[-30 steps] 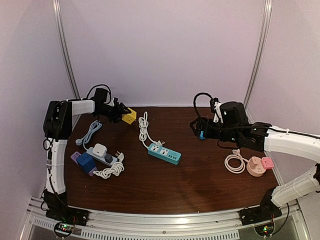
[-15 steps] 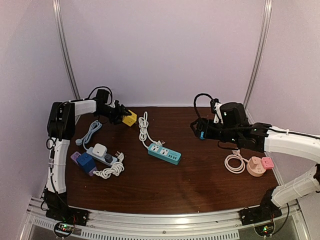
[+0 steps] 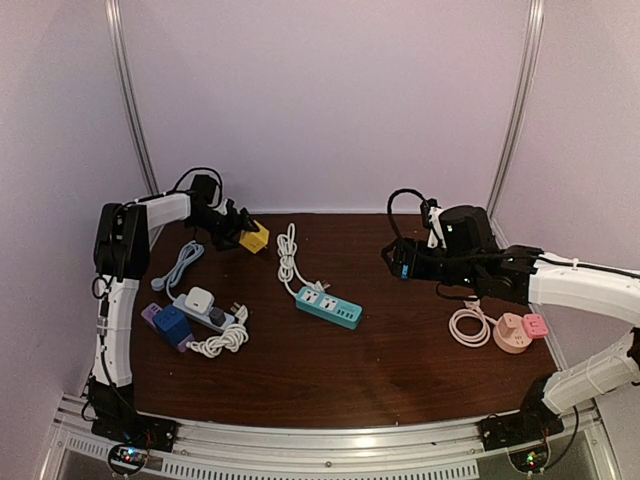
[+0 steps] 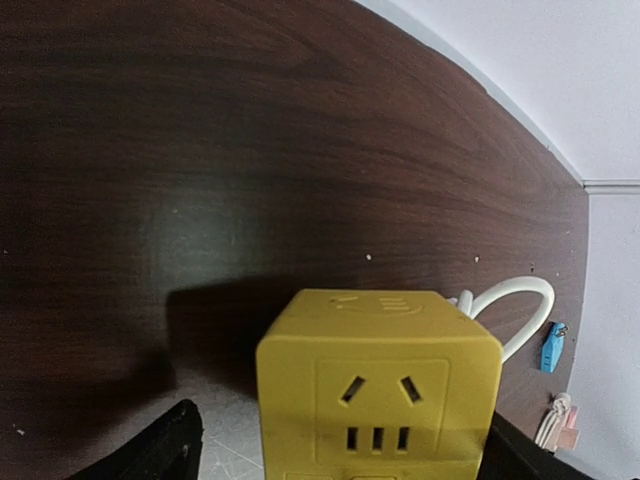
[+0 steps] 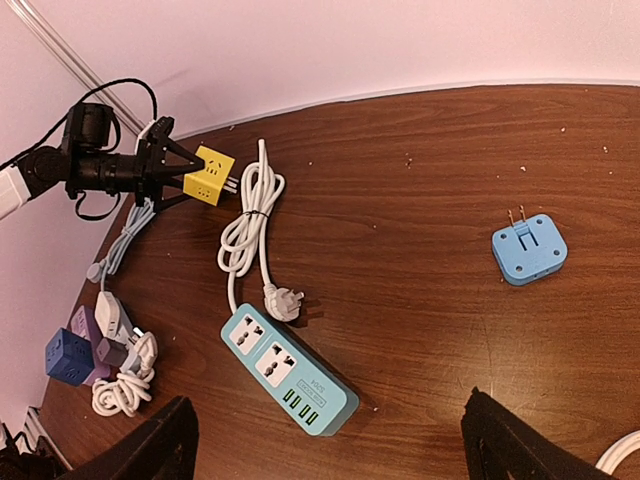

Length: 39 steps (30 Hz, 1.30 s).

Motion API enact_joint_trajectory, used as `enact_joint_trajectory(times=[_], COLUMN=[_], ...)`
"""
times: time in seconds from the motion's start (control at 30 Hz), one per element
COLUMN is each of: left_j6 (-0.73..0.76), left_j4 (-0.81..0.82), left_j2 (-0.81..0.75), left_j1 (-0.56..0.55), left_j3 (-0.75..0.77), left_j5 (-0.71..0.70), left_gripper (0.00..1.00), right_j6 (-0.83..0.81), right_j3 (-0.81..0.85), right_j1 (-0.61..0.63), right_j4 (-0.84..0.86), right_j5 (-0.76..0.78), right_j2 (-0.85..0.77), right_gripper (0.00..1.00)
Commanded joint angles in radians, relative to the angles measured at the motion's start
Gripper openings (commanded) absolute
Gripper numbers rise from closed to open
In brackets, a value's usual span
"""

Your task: Pull the plug off the socket

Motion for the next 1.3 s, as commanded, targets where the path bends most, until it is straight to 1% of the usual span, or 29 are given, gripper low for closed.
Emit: enact_joint_trajectory(times=[0.0, 0.1, 0.23, 0.37, 0.5, 0.57, 0.63, 0.77, 0.9, 1.0, 1.1, 1.27], left_j6=[0.064, 0.079, 0.102, 0.141, 0.165, 0.174, 0.179, 0.183, 0.19, 0.2, 0.204, 0.174], left_j4=[-0.067, -0.088, -0.107, -0.139, -0.157, -0.16, -0.16, -0.16, -0.16, -0.16, -0.155, -0.068], left_j2=[-0.027, -0.04, -0.052, -0.06, -0.073, -0.087, -0.103, -0.128, -0.142, -0.167, -0.211, -0.327], left_j1=[0.011, 0.012, 0.014, 0.016, 0.016, 0.016, 0.016, 0.016, 0.015, 0.006, -0.016, -0.073], left_j3=[0.044, 0.051, 0.063, 0.09, 0.094, 0.089, 0.082, 0.06, 0.05, 0.044, 0.019, -0.13], left_j5=[-0.093, -0.135, -0.167, -0.204, -0.245, -0.26, -0.268, -0.292, -0.276, -0.269, -0.276, -0.269], left_gripper=[0.91, 0.89, 0.81, 0.88, 0.89, 0.88, 0.85, 0.74, 0.69, 0.7, 0.75, 0.82], right_j6=[-0.012, -0.015, -0.018, -0.022, -0.022, -0.022, -0.018, -0.012, -0.011, 0.0, 0.027, 0.115], right_j3=[0.008, 0.014, 0.024, 0.028, 0.029, 0.029, 0.026, 0.02, 0.029, 0.041, 0.031, -0.008], right_j1=[0.001, 0.002, 0.002, 0.002, 0.002, 0.001, 0.001, 0.002, 0.002, 0.001, -0.007, -0.045], right_j4=[-0.015, -0.02, -0.028, -0.034, -0.037, -0.037, -0.035, -0.029, -0.039, -0.091, -0.142, -0.251], right_j5=[0.02, 0.023, 0.024, 0.023, 0.018, 0.017, 0.014, 0.014, 0.017, 0.057, 0.095, 0.173], right_j2=[-0.009, -0.008, -0.006, -0.003, 0.002, 0.005, 0.009, 0.017, 0.024, 0.019, 0.004, -0.038], right_gripper=[0.93, 0.93, 0.92, 0.92, 0.92, 0.92, 0.92, 0.92, 0.92, 0.92, 0.93, 0.96])
